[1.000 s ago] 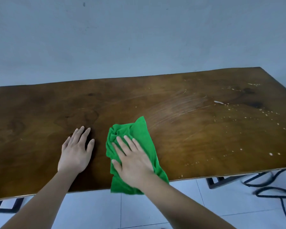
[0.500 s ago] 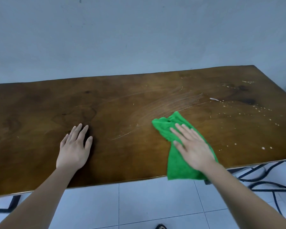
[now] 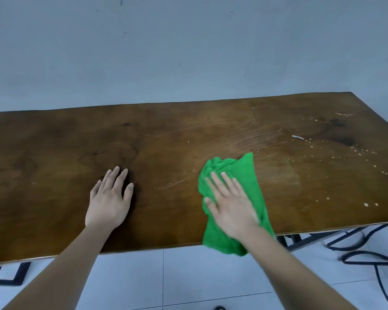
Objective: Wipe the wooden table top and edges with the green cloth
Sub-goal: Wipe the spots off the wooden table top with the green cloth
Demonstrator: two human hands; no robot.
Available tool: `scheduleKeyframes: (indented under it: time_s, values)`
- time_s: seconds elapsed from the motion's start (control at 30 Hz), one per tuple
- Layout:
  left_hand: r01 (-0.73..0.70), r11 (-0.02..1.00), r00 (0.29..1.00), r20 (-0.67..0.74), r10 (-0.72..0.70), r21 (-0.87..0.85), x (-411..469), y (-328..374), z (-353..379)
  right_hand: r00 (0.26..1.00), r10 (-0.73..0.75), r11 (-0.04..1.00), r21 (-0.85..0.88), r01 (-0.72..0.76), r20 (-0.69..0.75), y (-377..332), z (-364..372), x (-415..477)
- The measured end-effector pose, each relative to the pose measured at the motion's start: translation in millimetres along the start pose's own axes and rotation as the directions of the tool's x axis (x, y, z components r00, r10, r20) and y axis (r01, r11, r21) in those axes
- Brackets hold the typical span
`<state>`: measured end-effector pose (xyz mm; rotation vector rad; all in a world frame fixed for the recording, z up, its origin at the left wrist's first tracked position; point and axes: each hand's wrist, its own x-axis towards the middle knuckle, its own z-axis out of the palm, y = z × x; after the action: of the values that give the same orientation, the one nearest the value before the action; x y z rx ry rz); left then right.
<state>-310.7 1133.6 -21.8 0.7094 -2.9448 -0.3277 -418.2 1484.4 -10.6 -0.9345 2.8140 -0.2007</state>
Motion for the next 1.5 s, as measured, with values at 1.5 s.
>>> scheduleKeyframes:
  time_s: [1.5]
  values:
    - [0.040,0.999,0.999,0.013,-0.040,-0.004,4.3,-1.9,3.9,0.995,-0.095,0.995,-0.030,0.094,-0.025,-34.2,-25.3,196.3]
